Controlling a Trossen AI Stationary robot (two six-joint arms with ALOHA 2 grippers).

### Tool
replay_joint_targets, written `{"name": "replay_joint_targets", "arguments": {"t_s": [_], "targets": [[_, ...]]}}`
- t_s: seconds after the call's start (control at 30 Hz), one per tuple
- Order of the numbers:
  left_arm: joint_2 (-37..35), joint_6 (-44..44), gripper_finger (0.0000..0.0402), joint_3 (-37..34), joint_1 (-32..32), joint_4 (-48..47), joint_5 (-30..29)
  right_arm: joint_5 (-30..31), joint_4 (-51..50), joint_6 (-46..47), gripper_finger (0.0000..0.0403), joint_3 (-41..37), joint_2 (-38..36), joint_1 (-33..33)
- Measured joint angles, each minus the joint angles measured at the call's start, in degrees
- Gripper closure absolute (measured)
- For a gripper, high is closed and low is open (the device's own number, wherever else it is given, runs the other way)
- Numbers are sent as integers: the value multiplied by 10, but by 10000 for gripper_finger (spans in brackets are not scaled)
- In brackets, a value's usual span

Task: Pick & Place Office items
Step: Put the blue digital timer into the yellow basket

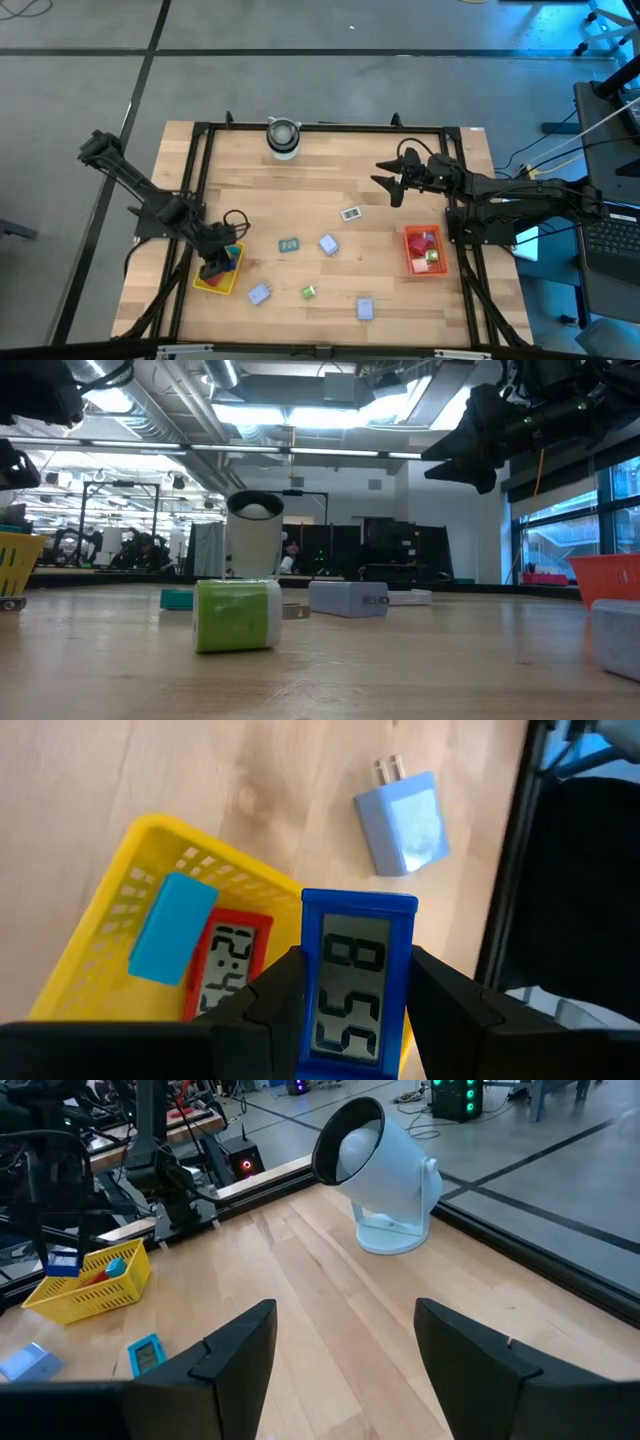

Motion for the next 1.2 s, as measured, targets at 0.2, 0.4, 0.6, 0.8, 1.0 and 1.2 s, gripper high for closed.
{"name": "replay_joint_targets", "arguments": {"t_s": [0.2,0.4,0.6,0.8,1.0,1.2], "targets": [[32,-25,260,0,-3,-8,-7,0,-3,-2,163,0,0,0],[68,-42,260,0,-3,-44,-17,-4,-3,-12,163,0,0,0],[86,-44,260,0,-3,-51,-13,-5,-5,-13,163,0,0,0],[96,-63,259,0,-3,-73,-13,-5,-18,-25,163,0,0,0],[102,-63,239,0,-2,-79,-2,-5,-27,-26,163,0,0,0],[101,-71,223,0,-2,-79,5,-5,-28,-25,163,0,0,0]]}}
